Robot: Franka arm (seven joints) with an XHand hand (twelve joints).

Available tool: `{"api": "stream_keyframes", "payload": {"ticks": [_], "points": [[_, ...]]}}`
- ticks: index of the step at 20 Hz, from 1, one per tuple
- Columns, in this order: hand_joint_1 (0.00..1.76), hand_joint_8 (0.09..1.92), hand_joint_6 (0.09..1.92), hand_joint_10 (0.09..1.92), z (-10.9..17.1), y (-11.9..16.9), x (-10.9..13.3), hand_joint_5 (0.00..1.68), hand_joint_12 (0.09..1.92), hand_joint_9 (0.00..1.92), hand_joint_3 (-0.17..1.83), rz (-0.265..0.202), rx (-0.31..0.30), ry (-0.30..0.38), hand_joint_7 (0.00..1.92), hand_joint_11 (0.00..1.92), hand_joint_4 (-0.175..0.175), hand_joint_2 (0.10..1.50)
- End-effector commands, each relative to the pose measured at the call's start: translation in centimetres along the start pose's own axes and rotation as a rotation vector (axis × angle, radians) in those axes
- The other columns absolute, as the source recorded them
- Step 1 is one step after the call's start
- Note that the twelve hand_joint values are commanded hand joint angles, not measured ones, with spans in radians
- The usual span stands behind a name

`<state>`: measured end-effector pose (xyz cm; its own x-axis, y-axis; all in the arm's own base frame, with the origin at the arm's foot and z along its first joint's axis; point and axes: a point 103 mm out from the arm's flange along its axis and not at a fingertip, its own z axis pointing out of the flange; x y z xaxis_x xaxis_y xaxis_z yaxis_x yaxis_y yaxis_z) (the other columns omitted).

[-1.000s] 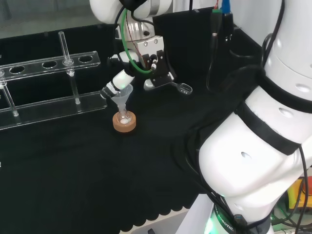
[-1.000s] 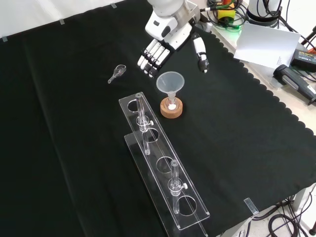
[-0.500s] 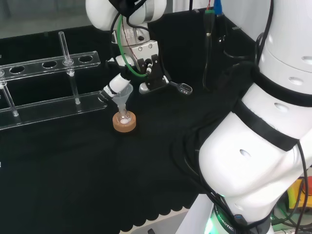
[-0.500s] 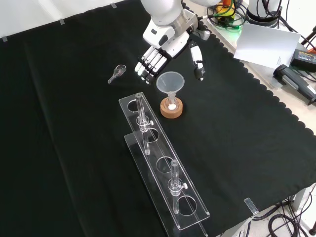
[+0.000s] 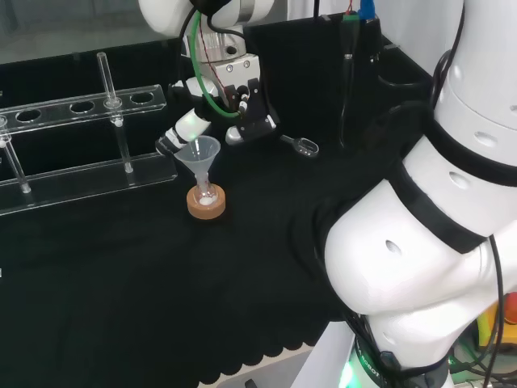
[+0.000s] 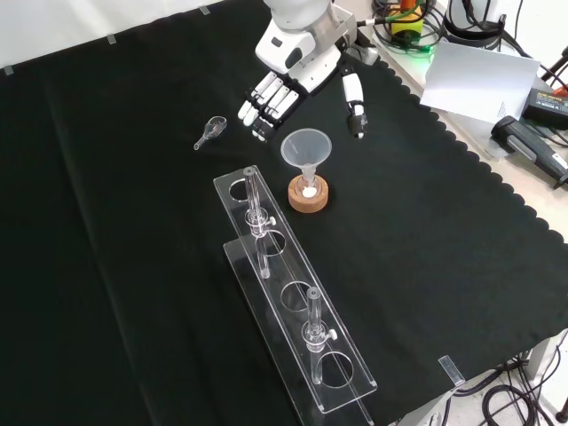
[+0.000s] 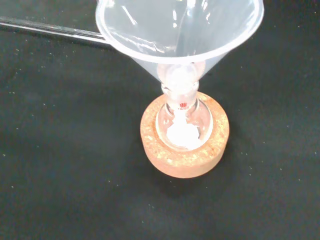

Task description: Remove the funnel from the round-bottom flask.

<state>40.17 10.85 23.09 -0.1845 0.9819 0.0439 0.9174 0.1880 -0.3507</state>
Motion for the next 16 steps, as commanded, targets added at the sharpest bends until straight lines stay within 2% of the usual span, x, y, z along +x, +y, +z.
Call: {"api": "stream_keyframes", "payload": {"ticks": [1, 16], "points": [[0.46, 0.09, 0.09, 0.09, 2.81, 0.6, -0.58, 0.0, 0.09, 0.02, 0.02, 0.014, 0.072, -0.057, 0.16, 0.0, -0.138, 0.6], [0.46, 0.1, 0.09, 0.09, 2.78, 1.12, -0.52, 0.0, 0.09, 0.03, 0.01, 0.034, 0.081, -0.067, 0.16, 0.0, -0.142, 0.6]]}}
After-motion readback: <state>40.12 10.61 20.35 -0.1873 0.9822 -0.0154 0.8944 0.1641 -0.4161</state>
